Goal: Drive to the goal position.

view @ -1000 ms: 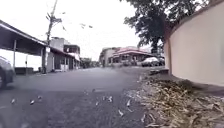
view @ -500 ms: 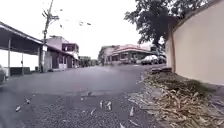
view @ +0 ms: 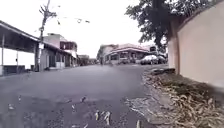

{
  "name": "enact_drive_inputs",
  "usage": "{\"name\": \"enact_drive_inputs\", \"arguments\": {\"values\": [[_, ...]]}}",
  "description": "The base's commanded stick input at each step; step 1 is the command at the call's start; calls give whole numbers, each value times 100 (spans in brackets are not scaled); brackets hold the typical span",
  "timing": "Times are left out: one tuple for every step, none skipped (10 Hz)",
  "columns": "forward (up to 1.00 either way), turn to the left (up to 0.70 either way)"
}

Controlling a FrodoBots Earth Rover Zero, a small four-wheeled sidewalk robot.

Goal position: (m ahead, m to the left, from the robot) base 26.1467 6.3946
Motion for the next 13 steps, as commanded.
{"name": "enact_drive_inputs", "arguments": {"values": [[85, 0], [85, 0], [85, 0], [85, 6], [85, 23], [85, 25], [85, 0], [85, 0], [85, 0], [85, 0], [85, 0], [85, 0], [85, 0]]}}
